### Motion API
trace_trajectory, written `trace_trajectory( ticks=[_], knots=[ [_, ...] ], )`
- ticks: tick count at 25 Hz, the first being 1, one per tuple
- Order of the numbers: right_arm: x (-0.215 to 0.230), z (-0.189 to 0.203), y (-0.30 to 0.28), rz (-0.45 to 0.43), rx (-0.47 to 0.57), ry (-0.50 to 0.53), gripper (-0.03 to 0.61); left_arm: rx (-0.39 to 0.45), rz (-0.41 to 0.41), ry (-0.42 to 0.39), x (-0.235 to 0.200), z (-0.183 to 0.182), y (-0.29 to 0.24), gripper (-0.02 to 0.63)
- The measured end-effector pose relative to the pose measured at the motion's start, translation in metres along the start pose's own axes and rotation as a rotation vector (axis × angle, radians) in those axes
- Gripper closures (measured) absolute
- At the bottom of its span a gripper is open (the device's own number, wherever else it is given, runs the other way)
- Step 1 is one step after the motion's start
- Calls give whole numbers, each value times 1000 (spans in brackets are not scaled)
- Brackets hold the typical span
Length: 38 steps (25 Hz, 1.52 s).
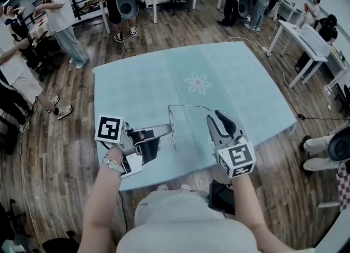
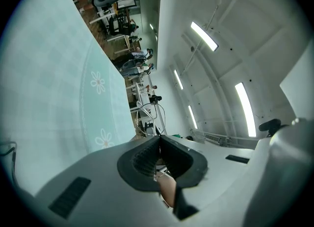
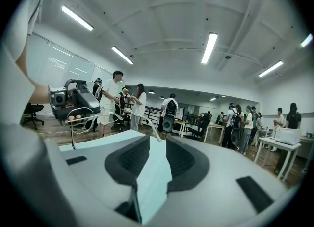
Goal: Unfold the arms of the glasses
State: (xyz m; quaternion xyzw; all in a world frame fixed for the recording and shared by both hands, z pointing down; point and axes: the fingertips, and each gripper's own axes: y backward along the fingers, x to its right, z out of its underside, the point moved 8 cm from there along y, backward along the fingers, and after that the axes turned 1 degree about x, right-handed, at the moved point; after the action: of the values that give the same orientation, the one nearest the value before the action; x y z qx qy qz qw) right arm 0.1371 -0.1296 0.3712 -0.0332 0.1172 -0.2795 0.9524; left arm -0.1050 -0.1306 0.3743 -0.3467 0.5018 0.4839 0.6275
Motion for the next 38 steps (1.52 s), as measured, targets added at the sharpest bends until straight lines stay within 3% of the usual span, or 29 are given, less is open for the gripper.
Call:
trace_trajectory(
  ticks=[7,18,28,38],
  knots=[
    [-8,-4,7,-29,48,20,480,9,23,11,-1,-1,-1,601],
    [-35,-4,-8,-194,111,101,480,4,67,24,6,1,0,601],
    [-44,-1,-42,-311,132,101,480,-18,86,40,11,7,-2,601],
    [-60,-1,-68,-358,183,142,482,-30,116,80,7,9,-9,601]
  ],
)
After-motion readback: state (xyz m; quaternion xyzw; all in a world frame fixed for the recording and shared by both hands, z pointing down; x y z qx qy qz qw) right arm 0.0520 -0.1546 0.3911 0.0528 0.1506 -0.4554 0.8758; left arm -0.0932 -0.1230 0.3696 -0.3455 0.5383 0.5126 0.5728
